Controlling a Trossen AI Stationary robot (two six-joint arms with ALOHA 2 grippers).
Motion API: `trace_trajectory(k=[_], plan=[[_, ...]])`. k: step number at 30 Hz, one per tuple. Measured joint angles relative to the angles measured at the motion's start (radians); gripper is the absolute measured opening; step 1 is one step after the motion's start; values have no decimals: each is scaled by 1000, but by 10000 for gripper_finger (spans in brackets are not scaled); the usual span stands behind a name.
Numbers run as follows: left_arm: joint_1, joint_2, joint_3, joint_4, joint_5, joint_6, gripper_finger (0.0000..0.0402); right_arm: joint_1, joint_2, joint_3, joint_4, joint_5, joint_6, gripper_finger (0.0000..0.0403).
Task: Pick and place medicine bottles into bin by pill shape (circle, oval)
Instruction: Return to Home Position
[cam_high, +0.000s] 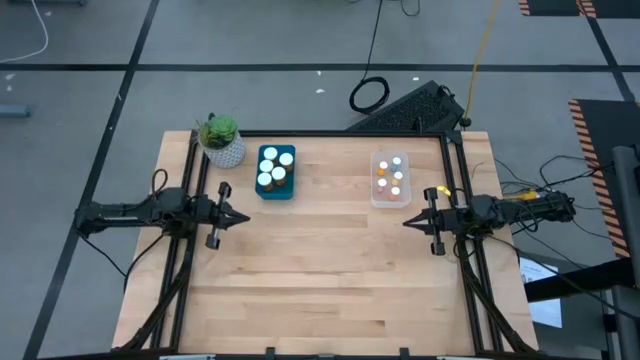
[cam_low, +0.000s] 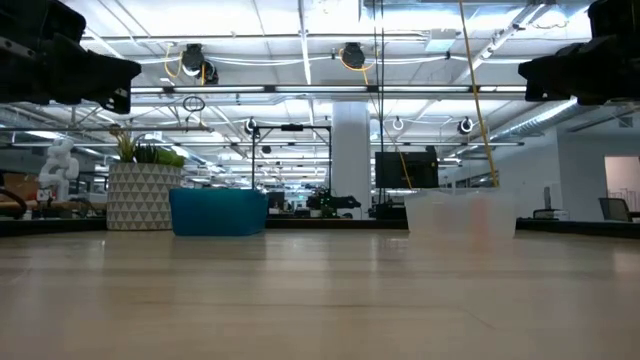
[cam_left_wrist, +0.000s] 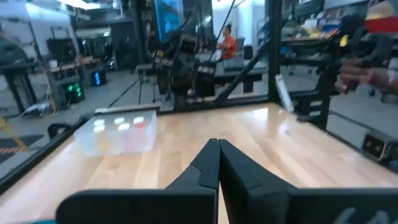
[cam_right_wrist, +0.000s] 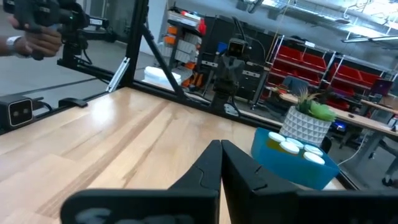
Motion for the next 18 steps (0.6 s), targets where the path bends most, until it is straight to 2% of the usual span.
trace_trajectory(k=[5,18], plan=[[39,-5,0,-30,4,-25,4,0,0,0,0,0,3,0],[49,-5,0,-30,3,-69,2,0,0,0,1,1,1,0]])
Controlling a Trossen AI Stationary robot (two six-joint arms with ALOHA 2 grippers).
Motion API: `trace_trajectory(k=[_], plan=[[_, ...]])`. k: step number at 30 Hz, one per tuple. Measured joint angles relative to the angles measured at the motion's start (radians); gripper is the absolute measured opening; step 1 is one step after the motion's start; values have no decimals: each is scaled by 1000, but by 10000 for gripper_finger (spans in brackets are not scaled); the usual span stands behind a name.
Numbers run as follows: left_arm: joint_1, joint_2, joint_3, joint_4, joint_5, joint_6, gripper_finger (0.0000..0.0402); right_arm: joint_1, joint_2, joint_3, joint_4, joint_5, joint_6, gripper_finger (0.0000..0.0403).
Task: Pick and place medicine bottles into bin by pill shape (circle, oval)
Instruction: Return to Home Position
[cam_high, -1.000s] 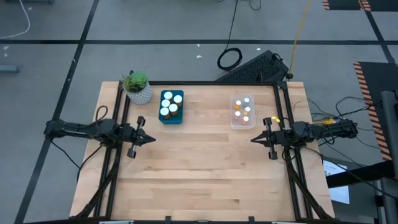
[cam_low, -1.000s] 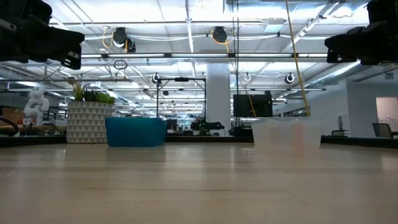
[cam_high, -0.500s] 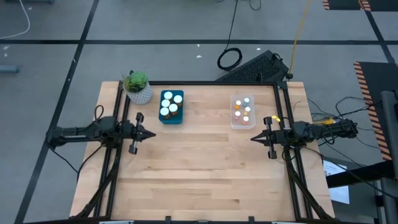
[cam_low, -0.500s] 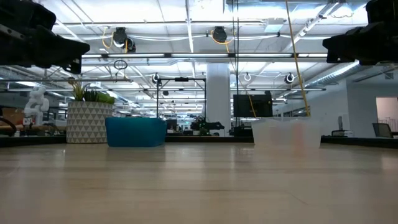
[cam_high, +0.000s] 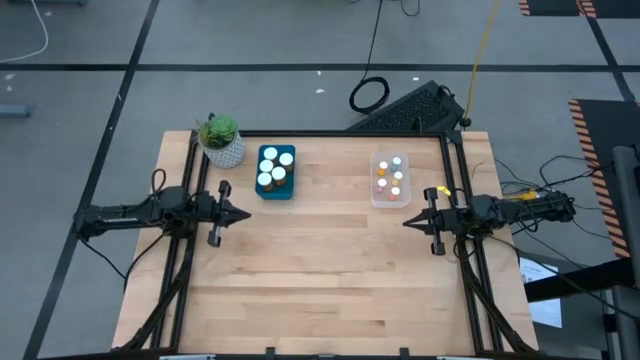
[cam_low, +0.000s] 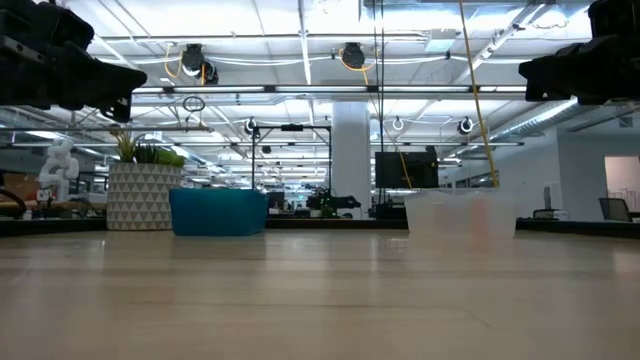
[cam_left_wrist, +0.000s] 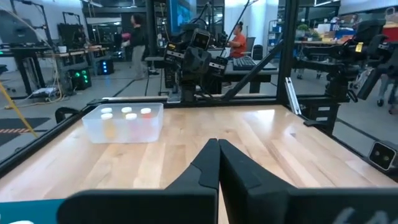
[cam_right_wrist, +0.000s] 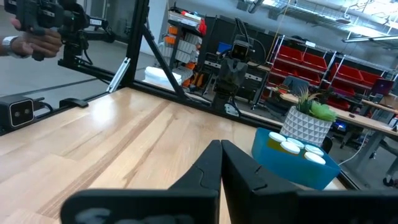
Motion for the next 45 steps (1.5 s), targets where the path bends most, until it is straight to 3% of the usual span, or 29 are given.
trace_trajectory(k=[14,23,34,45], plan=[[0,0,0,-16,-98,-7,1,0,0,0,0,0,0,0],[0,0,0,-14,-82,-38,18,0,0,0,0,0,0,0],[0,0,0,-14,-81,-46,3,0,0,0,0,0,0,0],[0,0,0,-13,-81,-48,36,0,0,0,0,1,0,0]])
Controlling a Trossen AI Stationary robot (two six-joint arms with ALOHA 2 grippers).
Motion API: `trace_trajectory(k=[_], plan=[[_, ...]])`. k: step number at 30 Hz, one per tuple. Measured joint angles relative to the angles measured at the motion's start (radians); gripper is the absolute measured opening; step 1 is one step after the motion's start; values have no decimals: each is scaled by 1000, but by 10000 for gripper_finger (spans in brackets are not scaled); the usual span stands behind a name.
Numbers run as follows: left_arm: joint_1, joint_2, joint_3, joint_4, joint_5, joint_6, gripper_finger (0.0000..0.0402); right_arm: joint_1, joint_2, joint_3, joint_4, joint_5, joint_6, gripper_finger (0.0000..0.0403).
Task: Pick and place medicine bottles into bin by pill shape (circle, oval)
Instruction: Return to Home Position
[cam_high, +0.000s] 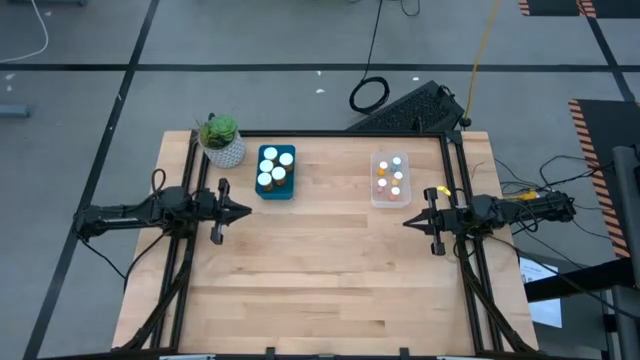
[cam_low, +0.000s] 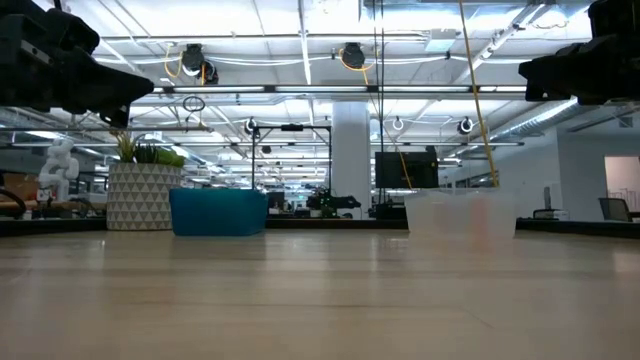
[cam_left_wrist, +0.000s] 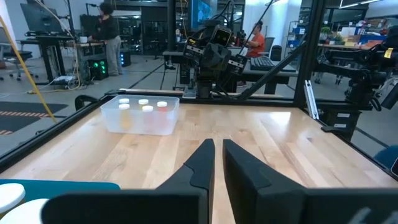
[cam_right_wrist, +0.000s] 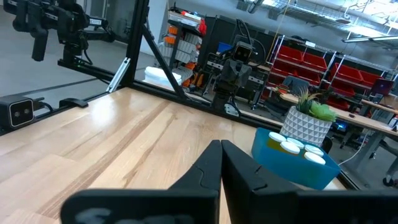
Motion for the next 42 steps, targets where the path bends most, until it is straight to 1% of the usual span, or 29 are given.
trace_trajectory(k=[20,28,31,34,42], plan=[[0,0,0,0,0,1,35,0,0,0,0,0,1,0],[0,0,0,0,0,1,35,-1,0,-4,-5,0,139,0],[0,0,0,0,0,1,35,-18,-2,-37,-3,1,137,0],[0,0,0,0,1,1,35,-43,-1,-35,-13,-23,169,0],[0,0,0,0,1,1,35,-104,-3,-35,1,-26,195,0]])
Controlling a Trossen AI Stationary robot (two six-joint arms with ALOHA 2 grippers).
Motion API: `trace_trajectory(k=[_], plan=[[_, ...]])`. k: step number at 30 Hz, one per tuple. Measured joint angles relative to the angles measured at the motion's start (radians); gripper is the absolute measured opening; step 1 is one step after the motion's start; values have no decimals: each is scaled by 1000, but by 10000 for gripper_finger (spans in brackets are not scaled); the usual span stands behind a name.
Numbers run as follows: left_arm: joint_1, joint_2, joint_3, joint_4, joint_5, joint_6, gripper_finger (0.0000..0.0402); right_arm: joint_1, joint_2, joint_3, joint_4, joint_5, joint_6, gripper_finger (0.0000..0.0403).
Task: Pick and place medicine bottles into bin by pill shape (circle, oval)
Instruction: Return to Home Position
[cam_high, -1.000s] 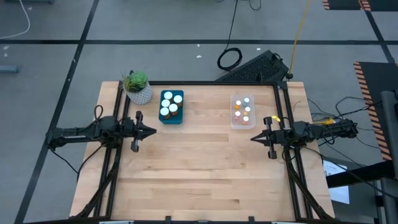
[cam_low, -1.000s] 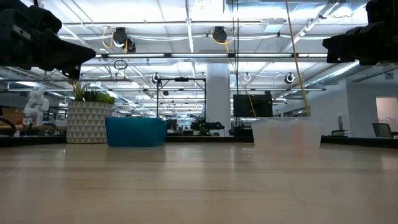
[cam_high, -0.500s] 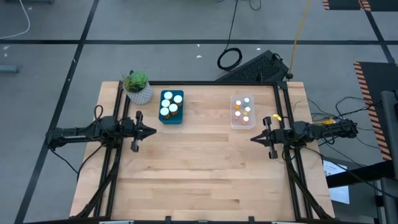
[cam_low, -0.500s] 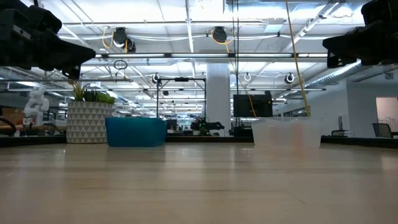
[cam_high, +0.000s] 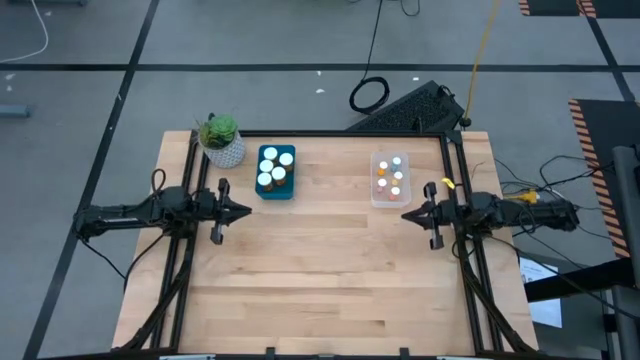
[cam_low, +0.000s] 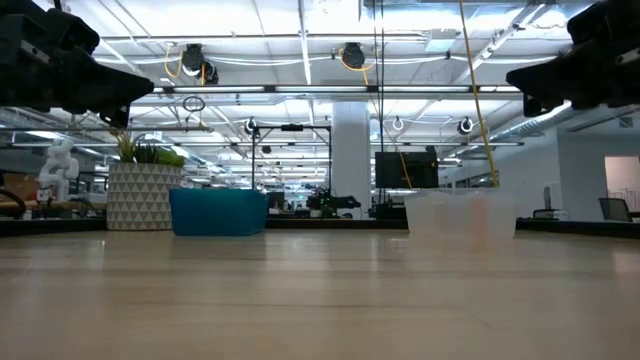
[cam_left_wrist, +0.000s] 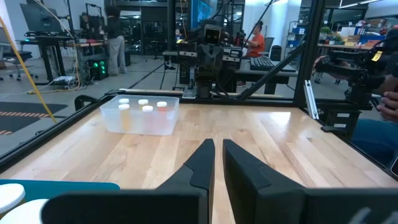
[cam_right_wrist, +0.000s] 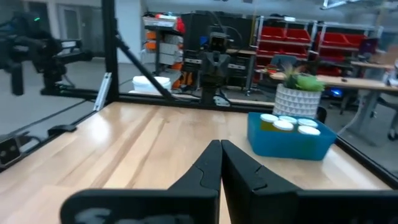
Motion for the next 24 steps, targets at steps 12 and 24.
trace_trajectory(k=[12,24], plan=[[0,0,0,0,0,0,35,-64,5,0,2,0,94,0],[0,0,0,0,0,0,35,-63,5,0,3,0,94,0]])
